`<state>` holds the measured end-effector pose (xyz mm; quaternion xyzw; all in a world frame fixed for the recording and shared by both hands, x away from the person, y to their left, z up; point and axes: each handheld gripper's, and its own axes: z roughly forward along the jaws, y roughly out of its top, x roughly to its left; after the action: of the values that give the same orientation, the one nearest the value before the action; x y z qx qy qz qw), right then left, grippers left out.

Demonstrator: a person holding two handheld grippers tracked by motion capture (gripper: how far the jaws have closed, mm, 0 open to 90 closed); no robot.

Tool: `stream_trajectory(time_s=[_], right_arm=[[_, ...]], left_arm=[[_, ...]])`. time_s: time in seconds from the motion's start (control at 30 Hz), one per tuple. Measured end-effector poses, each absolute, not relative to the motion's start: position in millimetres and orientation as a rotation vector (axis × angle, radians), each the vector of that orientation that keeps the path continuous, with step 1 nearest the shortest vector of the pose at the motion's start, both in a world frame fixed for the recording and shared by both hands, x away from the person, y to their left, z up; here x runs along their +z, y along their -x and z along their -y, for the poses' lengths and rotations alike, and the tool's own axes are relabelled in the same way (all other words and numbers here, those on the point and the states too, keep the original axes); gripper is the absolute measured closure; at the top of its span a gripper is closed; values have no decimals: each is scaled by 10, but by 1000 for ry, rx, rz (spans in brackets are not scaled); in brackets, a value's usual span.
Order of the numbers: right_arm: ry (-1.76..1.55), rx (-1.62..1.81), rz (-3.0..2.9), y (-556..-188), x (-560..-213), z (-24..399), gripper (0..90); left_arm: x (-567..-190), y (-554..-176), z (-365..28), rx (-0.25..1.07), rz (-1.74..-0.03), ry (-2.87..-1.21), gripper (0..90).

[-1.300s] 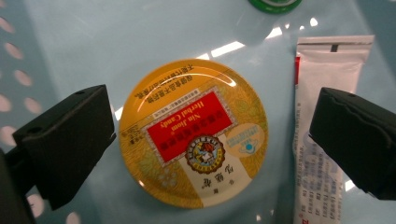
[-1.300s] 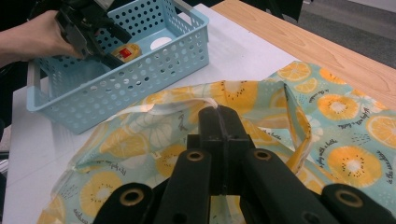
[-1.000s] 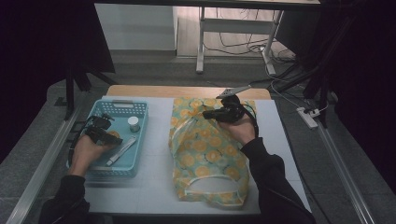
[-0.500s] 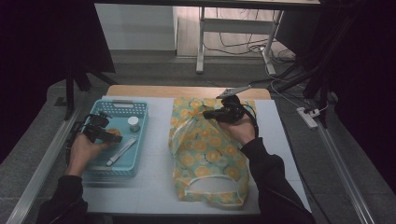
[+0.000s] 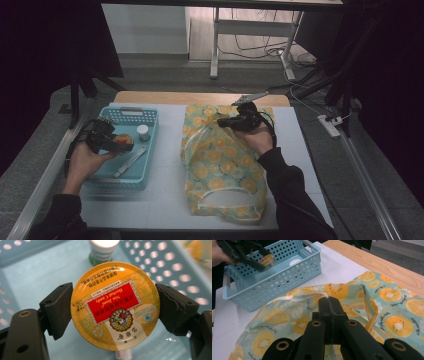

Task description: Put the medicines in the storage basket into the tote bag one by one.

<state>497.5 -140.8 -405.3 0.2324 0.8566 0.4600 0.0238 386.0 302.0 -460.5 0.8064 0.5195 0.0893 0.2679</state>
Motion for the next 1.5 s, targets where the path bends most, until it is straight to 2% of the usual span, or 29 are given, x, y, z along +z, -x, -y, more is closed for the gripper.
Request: stream_trajectory(time_s=[0.2,0.73,1.5], right_arm=[[-721,1426,-2648,-4979,-4062,1413,900],[-734,1426,-2639,-4996,-4083,1447,900],[-743,1421,-2631,-5017,-4125,1461,900]], left_arm=[[-4487,-3769,-2898,237,-1318,-2172,202],[-4243,-3645,-2233,206,-1066,-2228,201],[-4073,-3757,-1265,138,-789,-2277,201]])
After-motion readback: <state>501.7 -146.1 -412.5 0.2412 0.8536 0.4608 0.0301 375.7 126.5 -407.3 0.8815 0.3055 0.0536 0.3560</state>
